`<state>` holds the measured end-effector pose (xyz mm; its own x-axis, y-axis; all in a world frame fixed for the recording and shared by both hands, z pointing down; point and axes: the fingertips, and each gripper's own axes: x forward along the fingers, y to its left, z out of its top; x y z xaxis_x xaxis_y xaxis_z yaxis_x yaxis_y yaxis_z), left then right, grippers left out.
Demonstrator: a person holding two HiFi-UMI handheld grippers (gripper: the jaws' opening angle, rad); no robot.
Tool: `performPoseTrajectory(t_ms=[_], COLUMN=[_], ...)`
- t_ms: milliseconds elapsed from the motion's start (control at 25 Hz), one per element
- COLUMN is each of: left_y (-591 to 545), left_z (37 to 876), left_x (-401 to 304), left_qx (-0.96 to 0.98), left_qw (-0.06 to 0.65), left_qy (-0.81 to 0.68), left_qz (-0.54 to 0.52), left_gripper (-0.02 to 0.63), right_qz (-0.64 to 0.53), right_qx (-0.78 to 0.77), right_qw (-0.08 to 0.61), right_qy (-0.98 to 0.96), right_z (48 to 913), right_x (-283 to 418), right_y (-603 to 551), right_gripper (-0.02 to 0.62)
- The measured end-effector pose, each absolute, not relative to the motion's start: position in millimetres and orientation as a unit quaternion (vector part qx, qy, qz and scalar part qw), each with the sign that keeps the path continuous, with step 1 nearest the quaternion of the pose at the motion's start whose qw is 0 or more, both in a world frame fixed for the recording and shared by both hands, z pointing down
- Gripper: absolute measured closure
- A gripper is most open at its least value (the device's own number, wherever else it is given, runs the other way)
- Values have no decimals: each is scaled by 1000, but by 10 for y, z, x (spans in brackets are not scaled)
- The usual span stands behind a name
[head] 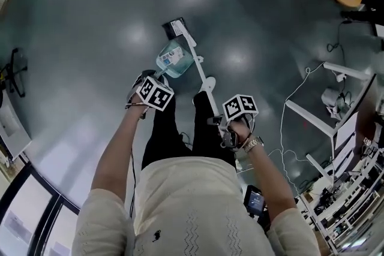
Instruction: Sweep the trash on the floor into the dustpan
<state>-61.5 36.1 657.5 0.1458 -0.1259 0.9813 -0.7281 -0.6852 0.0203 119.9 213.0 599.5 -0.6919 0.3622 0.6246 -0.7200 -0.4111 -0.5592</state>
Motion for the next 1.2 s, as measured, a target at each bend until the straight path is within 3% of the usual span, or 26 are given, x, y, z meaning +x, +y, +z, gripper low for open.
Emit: performPoseTrajectory(t_ms=[280,520,880,1200], left_y=[426,388,95,-65], left_z=[6494,6512,6667,6708], left_x=[-972,-1379,-1580,-1623], left_qx=[689,660,664,678], left_qw=[304,336,291,285], left_qy=[-351,-395,-376,-371], left_qz=[557,544,576,567], left_gripper=[512,512,512,512], right_qz=[743,722,642,740], right_qx=[247,247,187,110], right_qw=[414,448,588,520], right_qy=[-463,-465,-455,-413], right_z=[6085,6458,6802,6528], right_x=[1605,1534,1201,443], right_y=[1406,600,587,1701], right_gripper=[532,532,535,535])
